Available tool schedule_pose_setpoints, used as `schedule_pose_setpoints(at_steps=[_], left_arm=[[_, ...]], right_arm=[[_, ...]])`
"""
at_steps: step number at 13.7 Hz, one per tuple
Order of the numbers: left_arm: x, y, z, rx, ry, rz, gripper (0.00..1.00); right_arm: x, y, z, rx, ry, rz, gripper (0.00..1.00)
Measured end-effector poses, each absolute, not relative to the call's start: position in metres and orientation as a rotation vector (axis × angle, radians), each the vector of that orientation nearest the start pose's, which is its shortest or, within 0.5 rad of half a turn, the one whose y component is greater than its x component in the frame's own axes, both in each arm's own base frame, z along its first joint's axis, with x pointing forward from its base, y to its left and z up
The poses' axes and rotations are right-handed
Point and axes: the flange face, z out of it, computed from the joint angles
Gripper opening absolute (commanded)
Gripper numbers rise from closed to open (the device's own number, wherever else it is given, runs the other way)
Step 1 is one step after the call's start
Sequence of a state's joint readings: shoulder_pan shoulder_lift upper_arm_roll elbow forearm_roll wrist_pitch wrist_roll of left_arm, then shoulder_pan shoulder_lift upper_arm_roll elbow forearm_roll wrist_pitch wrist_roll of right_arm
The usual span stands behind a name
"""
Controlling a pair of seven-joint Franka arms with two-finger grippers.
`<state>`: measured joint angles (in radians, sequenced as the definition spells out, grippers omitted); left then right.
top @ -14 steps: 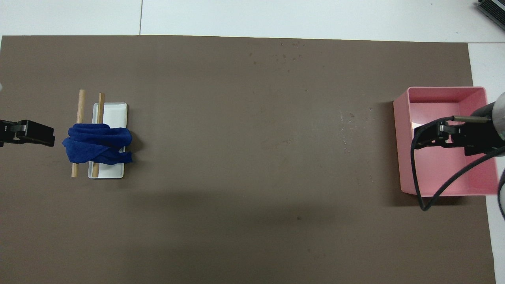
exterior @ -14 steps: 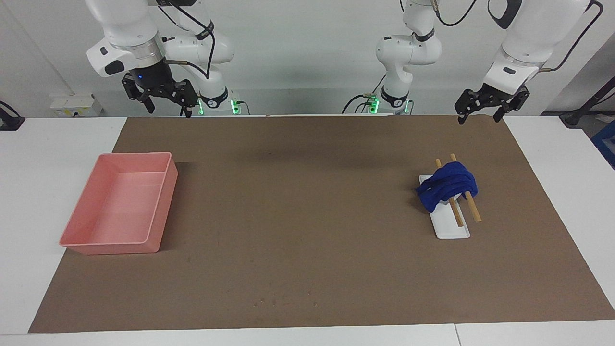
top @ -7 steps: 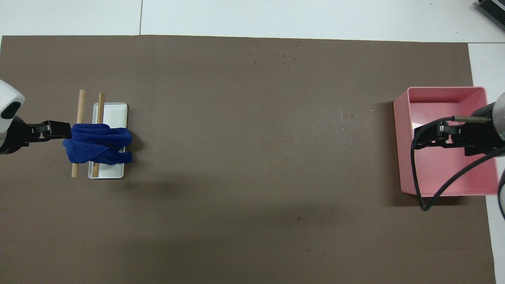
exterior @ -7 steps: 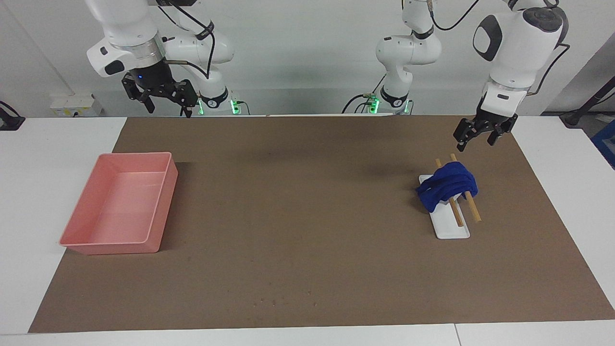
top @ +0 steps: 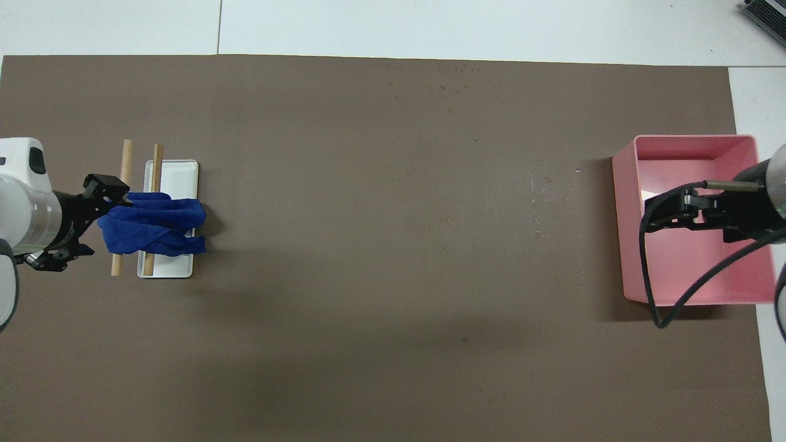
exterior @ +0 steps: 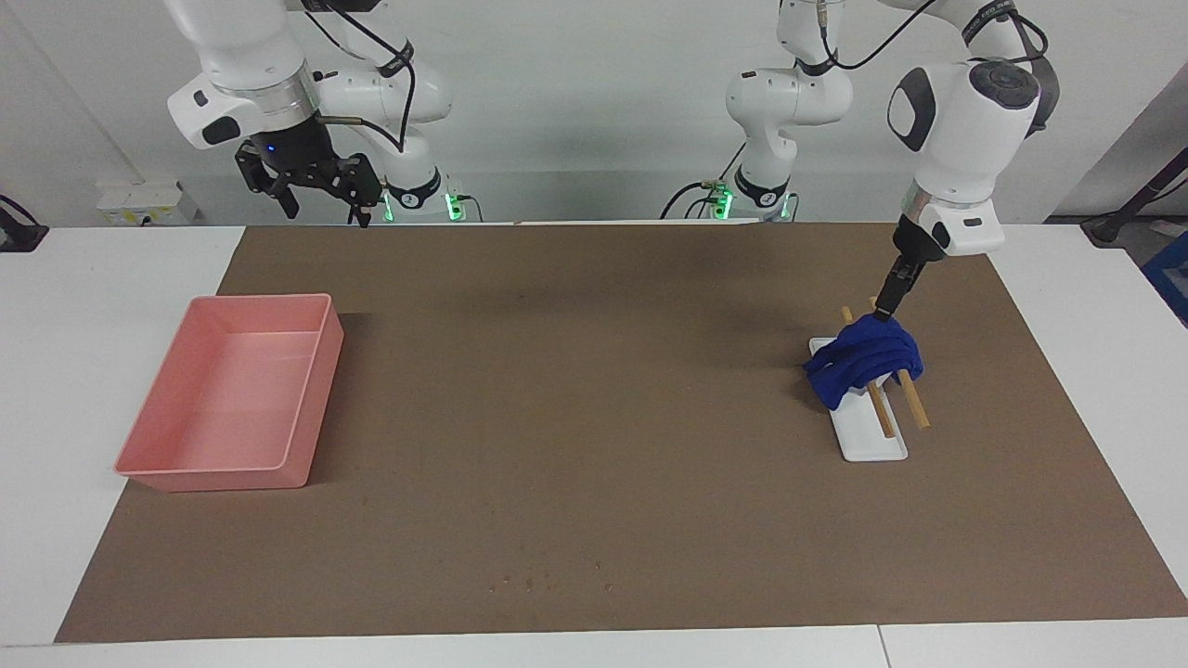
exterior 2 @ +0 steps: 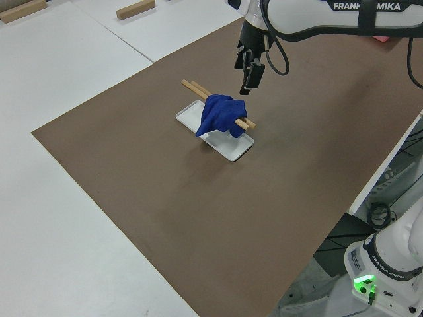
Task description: Wipe water with towel using both arms
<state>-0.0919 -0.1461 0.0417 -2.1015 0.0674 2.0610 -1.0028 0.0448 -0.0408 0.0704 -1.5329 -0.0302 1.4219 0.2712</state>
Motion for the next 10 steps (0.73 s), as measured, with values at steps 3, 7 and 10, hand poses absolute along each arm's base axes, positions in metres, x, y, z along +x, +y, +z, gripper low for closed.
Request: schedule_pose_setpoints(at_steps=[3, 7, 10], left_arm=[[0.520, -0.017, 0.475, -2.724, -1.620, -0.234, 1.00], [0.528, 0.005, 0.452, -2.619, -1.880, -0.354, 1.00], [0.540, 0.006, 0.433, -2.561, -1.999, -0.391, 1.00]], right_arm=[[0.523, 0.058, 0.652, -3.176, 0.254, 0.100, 1.00], [0.523, 0.058, 0.652, -3.176, 0.254, 0.100, 1.00], [0.523, 0.058, 0.652, -3.176, 0.254, 0.100, 1.00]])
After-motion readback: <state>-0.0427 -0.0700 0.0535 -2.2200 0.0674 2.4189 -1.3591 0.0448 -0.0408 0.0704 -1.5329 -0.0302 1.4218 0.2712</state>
